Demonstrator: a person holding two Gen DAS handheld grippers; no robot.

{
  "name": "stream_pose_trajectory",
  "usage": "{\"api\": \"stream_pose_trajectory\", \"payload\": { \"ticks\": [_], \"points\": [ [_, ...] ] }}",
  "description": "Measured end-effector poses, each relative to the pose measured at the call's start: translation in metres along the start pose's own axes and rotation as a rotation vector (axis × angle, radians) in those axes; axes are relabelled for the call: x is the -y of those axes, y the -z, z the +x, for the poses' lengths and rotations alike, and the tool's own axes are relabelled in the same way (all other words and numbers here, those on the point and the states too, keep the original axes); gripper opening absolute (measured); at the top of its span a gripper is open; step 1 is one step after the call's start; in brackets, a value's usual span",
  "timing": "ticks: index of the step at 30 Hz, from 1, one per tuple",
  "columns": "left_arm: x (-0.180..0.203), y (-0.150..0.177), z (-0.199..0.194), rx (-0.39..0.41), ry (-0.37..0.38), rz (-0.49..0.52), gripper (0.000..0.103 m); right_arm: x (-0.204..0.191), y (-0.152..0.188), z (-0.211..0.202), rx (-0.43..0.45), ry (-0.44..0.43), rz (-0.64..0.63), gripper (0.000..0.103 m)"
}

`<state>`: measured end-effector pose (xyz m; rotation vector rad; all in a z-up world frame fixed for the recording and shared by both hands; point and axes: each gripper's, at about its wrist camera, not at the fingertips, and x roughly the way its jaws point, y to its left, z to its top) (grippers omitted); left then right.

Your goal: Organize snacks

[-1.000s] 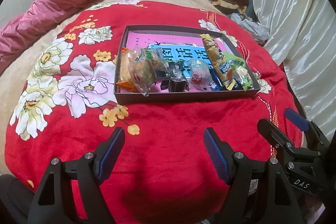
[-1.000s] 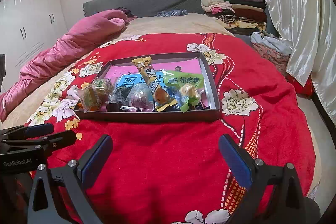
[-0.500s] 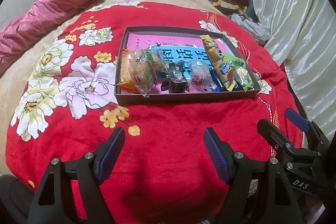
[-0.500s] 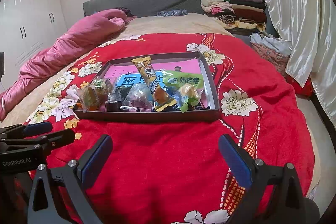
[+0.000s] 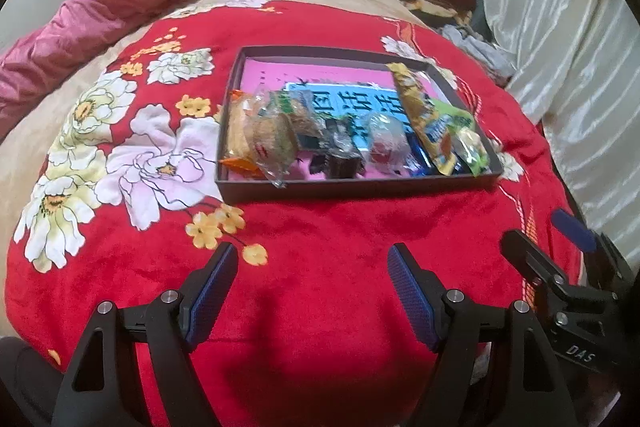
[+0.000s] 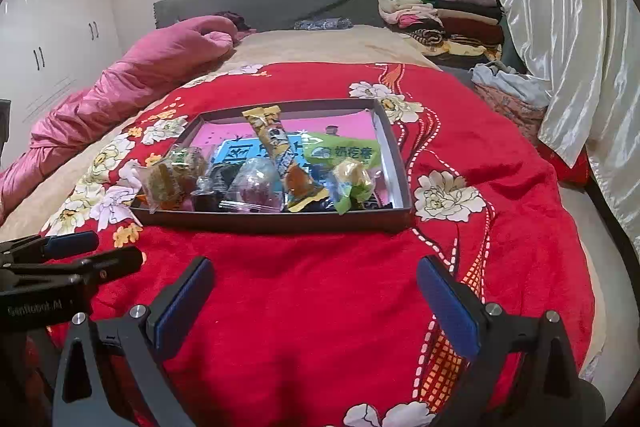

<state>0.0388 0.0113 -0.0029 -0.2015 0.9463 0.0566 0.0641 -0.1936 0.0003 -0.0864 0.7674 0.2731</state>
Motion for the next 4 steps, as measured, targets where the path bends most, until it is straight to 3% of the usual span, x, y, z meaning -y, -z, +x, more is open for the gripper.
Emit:
{"api": "stream_pose_trajectory", "payload": {
  "ticks": [4],
  "points": [
    [-0.018, -0.01, 0.002, 0.061, -0.058, -0.018, 0.078, 0.013, -0.004, 0.009, -0.007, 0.022, 0.024, 0.102]
  ]
}}
